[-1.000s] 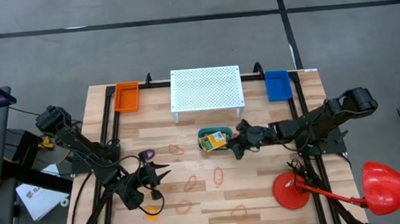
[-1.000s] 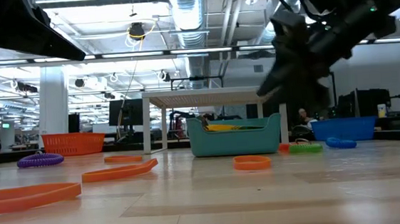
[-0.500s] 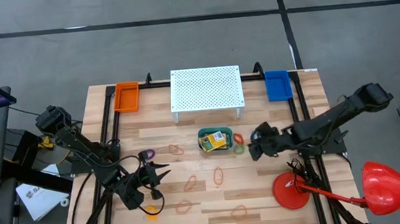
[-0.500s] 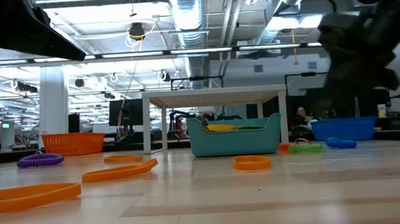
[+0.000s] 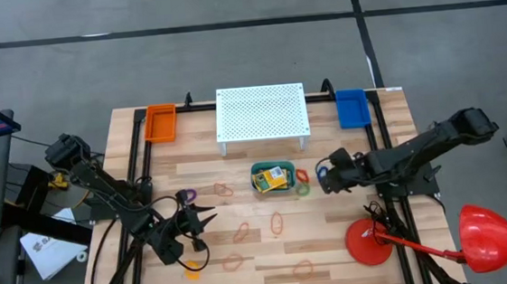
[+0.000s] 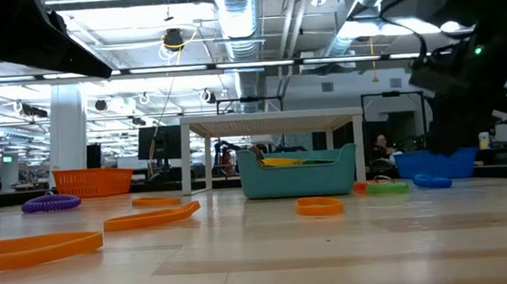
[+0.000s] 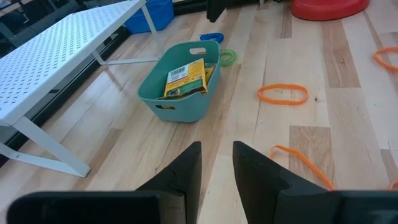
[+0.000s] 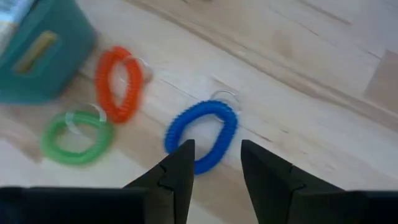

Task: Pick & Place Office Desk Supplies
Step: Put the blue keychain into the blue bin

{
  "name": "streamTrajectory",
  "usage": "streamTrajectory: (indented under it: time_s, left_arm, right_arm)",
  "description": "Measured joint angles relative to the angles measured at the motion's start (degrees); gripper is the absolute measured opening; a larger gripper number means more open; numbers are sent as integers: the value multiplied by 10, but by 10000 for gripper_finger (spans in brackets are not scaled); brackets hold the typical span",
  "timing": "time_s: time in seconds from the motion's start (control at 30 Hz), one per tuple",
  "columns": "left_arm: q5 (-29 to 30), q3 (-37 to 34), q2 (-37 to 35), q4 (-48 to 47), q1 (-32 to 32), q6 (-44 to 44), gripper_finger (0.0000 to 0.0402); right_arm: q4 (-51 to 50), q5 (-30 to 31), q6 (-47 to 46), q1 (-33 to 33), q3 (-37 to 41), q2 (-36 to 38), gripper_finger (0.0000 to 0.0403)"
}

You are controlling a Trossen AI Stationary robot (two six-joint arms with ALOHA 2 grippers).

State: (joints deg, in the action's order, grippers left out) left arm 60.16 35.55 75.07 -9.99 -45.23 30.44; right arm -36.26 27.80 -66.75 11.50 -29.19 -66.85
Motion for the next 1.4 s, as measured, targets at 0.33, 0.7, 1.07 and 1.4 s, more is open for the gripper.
streamTrajectory:
  time_s: [0.33, 0.7, 1.07, 1.4]
  left_arm:
    - [0, 0, 0, 4, 0, 0, 85]
    - [-2, 0, 0, 4, 0, -1, 85]
    - [-2, 0, 0, 4, 0, 0, 85]
    - [-2, 0, 0, -4, 0, -1, 85]
  right_arm:
    - [27, -35, 44, -52, 0, -94, 189]
    - [82, -33, 37, -66, -6, -172, 176]
    - [61, -57, 23, -29, 3, -115, 20]
    - [-12, 11, -170, 131, -7, -18, 4]
